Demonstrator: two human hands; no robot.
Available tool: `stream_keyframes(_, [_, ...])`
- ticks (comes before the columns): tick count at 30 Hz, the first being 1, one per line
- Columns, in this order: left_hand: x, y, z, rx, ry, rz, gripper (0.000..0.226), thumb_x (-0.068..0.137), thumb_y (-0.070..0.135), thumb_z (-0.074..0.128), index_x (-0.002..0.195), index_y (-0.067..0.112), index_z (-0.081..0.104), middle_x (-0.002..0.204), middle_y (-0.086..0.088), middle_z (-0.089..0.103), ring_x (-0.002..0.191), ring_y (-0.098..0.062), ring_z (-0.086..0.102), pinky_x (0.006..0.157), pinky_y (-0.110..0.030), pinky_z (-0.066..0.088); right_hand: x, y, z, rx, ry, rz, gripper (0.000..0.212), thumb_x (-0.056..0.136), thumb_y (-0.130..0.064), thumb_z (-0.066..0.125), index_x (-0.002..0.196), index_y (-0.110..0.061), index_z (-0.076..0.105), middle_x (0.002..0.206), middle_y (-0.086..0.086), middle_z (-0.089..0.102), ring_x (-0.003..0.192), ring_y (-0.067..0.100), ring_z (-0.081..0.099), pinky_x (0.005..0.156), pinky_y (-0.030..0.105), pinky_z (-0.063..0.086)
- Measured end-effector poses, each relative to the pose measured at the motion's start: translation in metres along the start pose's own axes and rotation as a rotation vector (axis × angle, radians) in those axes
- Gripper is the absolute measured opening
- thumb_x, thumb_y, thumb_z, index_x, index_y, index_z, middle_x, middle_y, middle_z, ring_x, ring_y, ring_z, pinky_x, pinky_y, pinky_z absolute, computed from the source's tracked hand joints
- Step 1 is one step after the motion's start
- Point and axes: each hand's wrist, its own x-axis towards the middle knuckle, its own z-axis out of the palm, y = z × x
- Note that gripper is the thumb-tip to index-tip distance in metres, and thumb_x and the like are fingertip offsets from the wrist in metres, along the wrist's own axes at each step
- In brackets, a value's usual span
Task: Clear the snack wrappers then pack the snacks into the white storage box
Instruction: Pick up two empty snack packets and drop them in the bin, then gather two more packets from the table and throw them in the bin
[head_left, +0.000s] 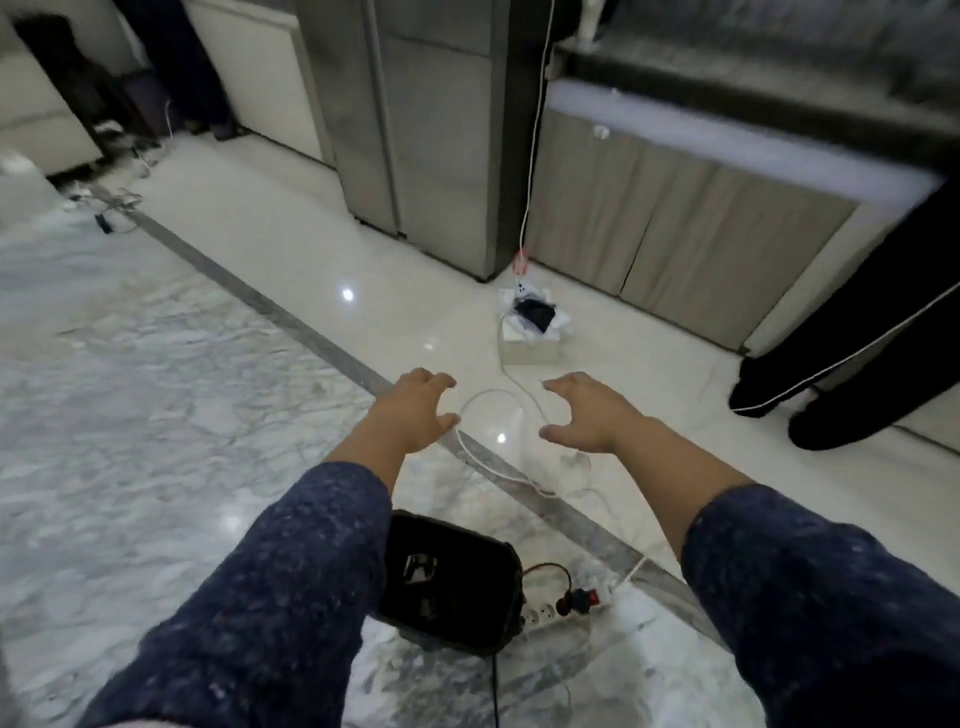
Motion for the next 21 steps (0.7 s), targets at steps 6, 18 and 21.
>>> stream_keyframes(6, [-0.008,0.088,-0.108,0.114,0.173,0.166,0.060,0.093,0.039,0.050,0.143,0.012,0.032,0.145,-0.011,0.037,0.132,-0.028,0.038,0.108,-0.040,0.036,-0.067,0.010,-0.112,-0.043,0.229,0.115,0.072,0.085,-0.041,0.061,0.144,-0.009,0.033,0.151,0.010,0.033,0.136,0.028,0.036,0.110,0.036,0.034])
stream_keyframes(18, [-0.099,0.247,-0.146,0.268,0.179,0.665,0.062,0.094,0.041,0.048,0.142,0.004,0.034,0.144,-0.018,0.037,0.131,-0.032,0.038,0.107,-0.041,0.033,-0.317,0.036,-0.126,0.070,0.502,0.638,0.068,0.090,-0.042,0.055,0.145,-0.008,0.033,0.152,0.009,0.032,0.137,0.028,0.036,0.109,0.037,0.033])
stream_keyframes(21, [-0.137,0.293,-0.127,0.321,0.146,0.821,0.062,0.094,0.042,0.048,0.143,0.006,0.033,0.144,-0.017,0.037,0.131,-0.031,0.039,0.107,-0.040,0.035,-0.394,0.042,-0.098,0.106,0.536,0.810,0.071,0.089,-0.043,0.055,0.146,-0.010,0.028,0.153,0.009,0.031,0.138,0.029,0.035,0.109,0.035,0.033])
